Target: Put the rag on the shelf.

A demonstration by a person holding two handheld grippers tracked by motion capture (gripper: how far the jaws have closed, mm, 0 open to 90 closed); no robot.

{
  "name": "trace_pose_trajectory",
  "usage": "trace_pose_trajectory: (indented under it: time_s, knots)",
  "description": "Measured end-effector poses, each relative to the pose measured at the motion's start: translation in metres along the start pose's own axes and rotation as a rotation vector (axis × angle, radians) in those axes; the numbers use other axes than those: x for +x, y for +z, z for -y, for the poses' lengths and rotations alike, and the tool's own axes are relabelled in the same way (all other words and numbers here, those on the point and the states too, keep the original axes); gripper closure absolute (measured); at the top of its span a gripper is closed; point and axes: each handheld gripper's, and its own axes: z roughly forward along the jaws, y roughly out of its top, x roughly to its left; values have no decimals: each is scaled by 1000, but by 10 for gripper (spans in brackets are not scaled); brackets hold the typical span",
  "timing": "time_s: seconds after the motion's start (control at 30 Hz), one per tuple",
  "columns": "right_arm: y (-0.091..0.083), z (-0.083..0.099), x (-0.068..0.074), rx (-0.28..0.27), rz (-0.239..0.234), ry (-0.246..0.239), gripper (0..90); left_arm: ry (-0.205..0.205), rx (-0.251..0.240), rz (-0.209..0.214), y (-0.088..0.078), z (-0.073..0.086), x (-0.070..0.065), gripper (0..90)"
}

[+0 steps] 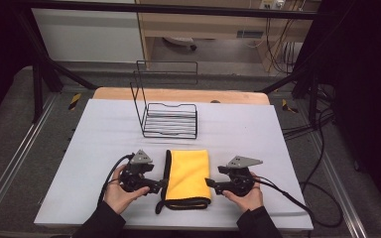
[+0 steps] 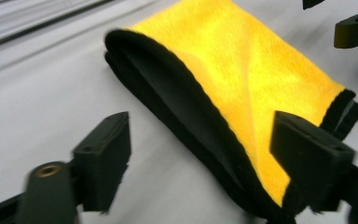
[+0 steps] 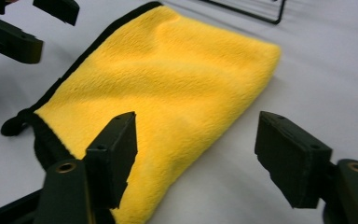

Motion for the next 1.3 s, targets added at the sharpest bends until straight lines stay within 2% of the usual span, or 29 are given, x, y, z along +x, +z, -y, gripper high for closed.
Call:
trace_pose_trajectory:
  time_s: [0.13,0.23,0.27,0.33,0.43,0.53,0.67,0.73,0.77,0.8,0.9,1.0,1.1,1.2,1.3]
  knots:
    - [-3,-2,-11,-36,11,-5,183,-3,-8,-26,3,-14,11,101]
    - [-4,0,-17,-38,15,0,107,-13,-20,-46,9,-26,18,71]
    - [-4,0,-17,-38,15,0,107,-23,-22,-50,12,-30,20,71]
    - [-4,1,-18,-22,30,-14,90,-36,-31,-60,19,-37,26,88]
    - [-3,1,-18,-12,33,-13,76,-38,-34,-94,32,-45,33,195]
    - [-2,2,-18,-9,33,-15,77,-63,-4,-111,47,-49,41,218]
    - [-1,2,-17,-2,29,-6,80,-88,23,-132,64,-51,49,297]
    - [-1,2,-17,1,26,-3,83,-93,33,-128,71,-52,51,344]
    - [-1,2,-17,1,22,-1,86,-94,38,-127,74,-51,51,408]
    - [-1,2,-17,1,22,-1,86,-94,47,-126,76,-51,52,408]
    - [-2,1,-17,-7,18,-1,91,-94,74,-116,82,-49,53,515]
    - [-2,1,-18,-5,17,1,91,-102,75,-105,86,-48,53,538]
    - [-1,1,-18,-6,12,12,95,-93,78,-95,88,-48,53,577]
    - [0,0,-19,-6,12,10,105,-116,68,-81,91,-47,53,599]
    - [1,-1,-20,-11,9,18,109,-121,71,-75,93,-47,54,600]
